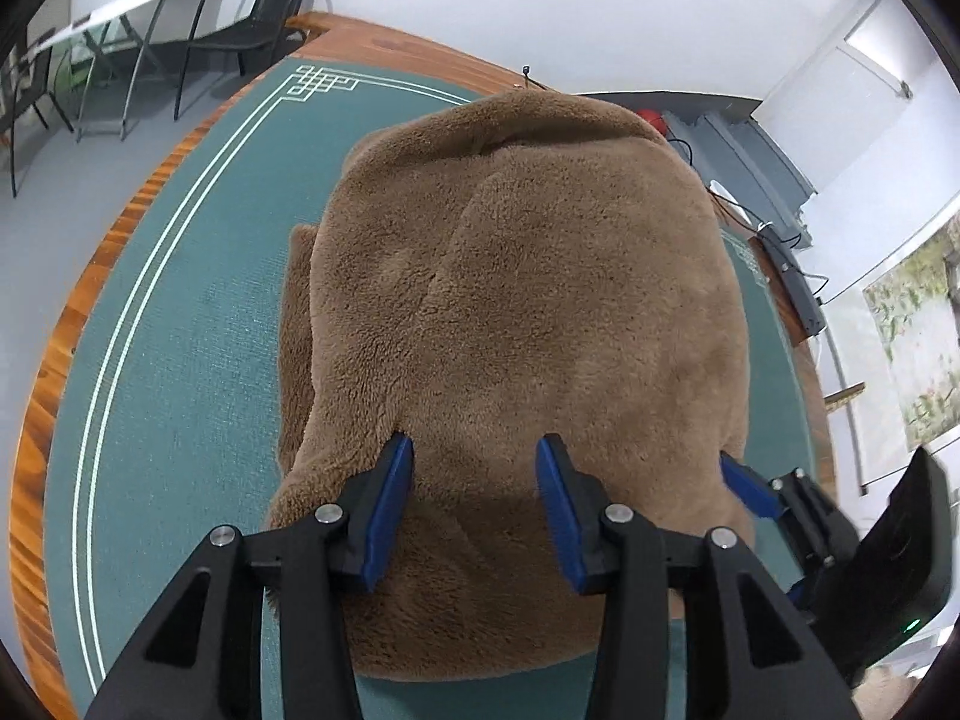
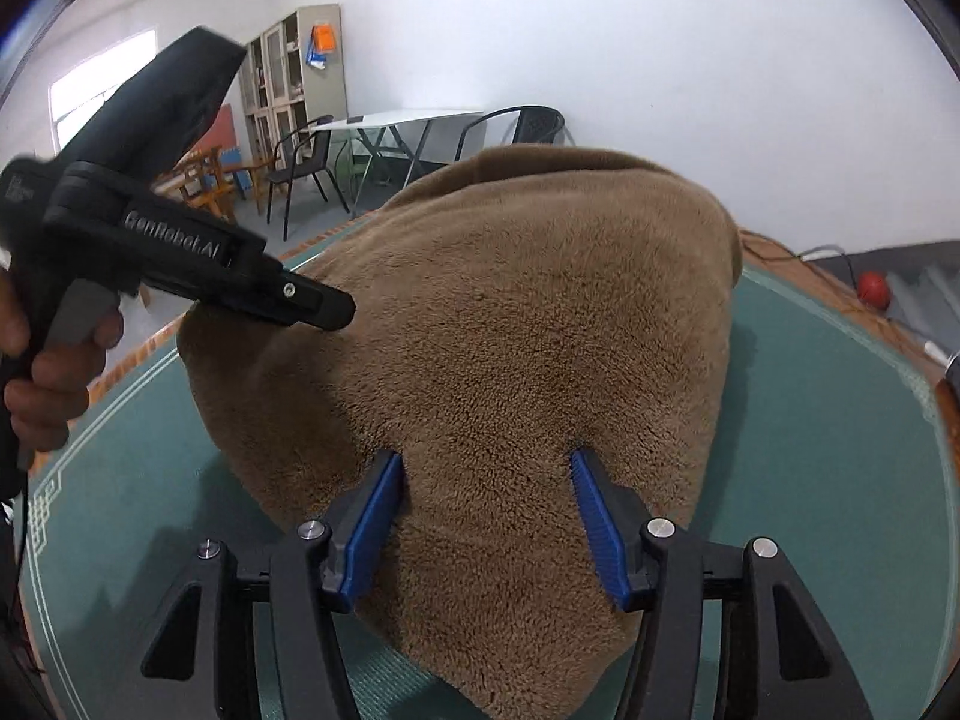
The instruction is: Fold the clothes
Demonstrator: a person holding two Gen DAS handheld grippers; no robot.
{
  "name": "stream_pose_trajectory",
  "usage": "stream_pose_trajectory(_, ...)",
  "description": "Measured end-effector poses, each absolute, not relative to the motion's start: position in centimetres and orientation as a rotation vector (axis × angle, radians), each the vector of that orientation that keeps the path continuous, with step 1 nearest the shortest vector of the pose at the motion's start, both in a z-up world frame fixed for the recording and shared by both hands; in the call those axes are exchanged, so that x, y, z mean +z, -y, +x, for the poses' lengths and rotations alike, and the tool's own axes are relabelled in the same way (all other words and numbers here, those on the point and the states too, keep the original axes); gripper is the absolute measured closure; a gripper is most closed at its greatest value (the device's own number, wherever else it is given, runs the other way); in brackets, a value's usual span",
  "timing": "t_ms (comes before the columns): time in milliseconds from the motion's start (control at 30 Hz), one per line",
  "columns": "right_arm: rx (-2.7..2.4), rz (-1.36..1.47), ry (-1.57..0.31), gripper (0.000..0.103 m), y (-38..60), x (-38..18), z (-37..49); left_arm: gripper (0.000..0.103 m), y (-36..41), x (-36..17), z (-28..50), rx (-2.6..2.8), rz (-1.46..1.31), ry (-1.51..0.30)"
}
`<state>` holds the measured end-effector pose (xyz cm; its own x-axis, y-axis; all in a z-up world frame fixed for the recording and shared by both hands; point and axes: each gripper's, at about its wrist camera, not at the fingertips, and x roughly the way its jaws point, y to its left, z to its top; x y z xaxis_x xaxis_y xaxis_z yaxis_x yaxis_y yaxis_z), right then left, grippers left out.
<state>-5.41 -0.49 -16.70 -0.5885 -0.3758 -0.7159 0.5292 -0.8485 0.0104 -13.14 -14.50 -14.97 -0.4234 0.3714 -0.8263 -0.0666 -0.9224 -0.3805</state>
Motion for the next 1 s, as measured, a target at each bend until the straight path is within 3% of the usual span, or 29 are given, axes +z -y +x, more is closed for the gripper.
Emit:
stream_pose_trajectory(267,-2.358,1.063,-0.204,0.043,0.1,-16.8,-6.7,0.055,14.6,-14.7,-12.6,2.409,-1.516,0.416)
stream_pose_trajectory(367,-2.306,1.100,-0.128,0.042,-1.0,-14.3,-7.5,0.055,14.8,-14.3,-12.5,2.397,-1.526,0.413)
stream_pose_trajectory(600,-2.344,1.044,-0.150,0.042,-3.5,-8.9,-10.4,0.054,15.4,-12.6,-12.1,2.417,-1.488,0.483)
stream_pose_trajectory(833,-2.317,1.123,-0.033,0.042,-5.3,-10.2,-11.4,0.042,15.0,-10.0,-17.7,2.454,-1.434,0.470)
stream_pose_trajectory(1000,-2.290,1.158,-0.131,0.042,-3.5,-11.8,-11.3,0.042,15.2,-12.7,-21.2,2.408,-1.589,0.468)
